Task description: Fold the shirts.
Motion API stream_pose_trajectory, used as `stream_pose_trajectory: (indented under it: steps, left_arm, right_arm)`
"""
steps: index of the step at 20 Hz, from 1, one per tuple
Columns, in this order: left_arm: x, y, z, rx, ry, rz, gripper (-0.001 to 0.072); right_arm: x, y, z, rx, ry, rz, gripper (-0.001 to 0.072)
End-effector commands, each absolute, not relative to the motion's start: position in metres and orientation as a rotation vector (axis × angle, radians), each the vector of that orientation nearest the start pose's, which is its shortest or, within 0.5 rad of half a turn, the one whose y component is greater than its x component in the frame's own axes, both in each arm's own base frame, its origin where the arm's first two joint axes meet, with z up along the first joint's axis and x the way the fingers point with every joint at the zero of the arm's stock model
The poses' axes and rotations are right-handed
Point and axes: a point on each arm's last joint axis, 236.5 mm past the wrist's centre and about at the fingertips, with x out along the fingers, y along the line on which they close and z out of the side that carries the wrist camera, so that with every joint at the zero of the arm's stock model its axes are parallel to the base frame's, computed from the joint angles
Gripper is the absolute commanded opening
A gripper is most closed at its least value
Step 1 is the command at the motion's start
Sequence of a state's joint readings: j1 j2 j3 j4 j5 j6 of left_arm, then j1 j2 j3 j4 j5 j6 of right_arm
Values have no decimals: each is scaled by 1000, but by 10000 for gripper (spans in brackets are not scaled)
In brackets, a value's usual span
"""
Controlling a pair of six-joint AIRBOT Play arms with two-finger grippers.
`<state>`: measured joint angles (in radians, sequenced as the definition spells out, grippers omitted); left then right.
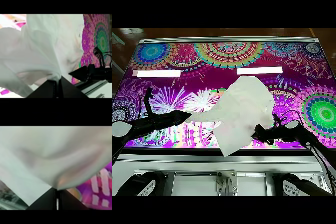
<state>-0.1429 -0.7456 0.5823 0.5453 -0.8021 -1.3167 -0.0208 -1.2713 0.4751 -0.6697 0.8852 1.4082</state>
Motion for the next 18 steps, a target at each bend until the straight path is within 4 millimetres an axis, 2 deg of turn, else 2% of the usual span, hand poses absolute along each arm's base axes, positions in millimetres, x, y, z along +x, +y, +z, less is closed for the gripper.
stream_pose_trajectory:
  steps: [1,2,3,4,6,8,10,11,12,13,14,15,17,18]
  left_arm:
    - [302,-186,87,-718,842,-545,44]
    - [307,-183,93,-700,815,-548,44]
    - [313,-177,104,-682,778,-547,44]
    - [323,-169,119,-677,733,-538,44]
    - [345,-144,175,-654,585,-512,44]
    - [352,-117,261,-518,374,-520,44]
    - [335,-91,367,-387,138,-497,44]
    - [316,-81,421,-330,12,-473,44]
    - [294,-77,467,-274,-96,-454,44]
    - [266,-76,509,-216,-201,-436,44]
    - [239,-79,540,-167,-283,-425,44]
    - [213,-84,564,-121,-354,-415,44]
    - [172,-96,589,-59,-443,-407,44]
    - [158,-100,591,-34,-463,-398,44]
  right_arm:
    - [276,153,-110,946,1438,210,58]
    - [283,158,-95,883,1409,304,56]
    - [291,165,-70,795,1359,439,55]
    - [299,174,-35,686,1283,592,55]
    - [317,179,50,537,1087,759,55]
    - [340,162,178,413,749,766,54]
    - [340,130,308,279,382,664,54]
    - [326,111,372,231,213,586,54]
    - [305,98,426,190,71,523,54]
    - [284,91,466,153,-39,480,54]
    - [261,86,499,114,-134,443,54]
    - [243,84,521,88,-199,413,54]
    - [217,79,543,67,-262,362,54]
    - [210,77,546,71,-266,342,54]
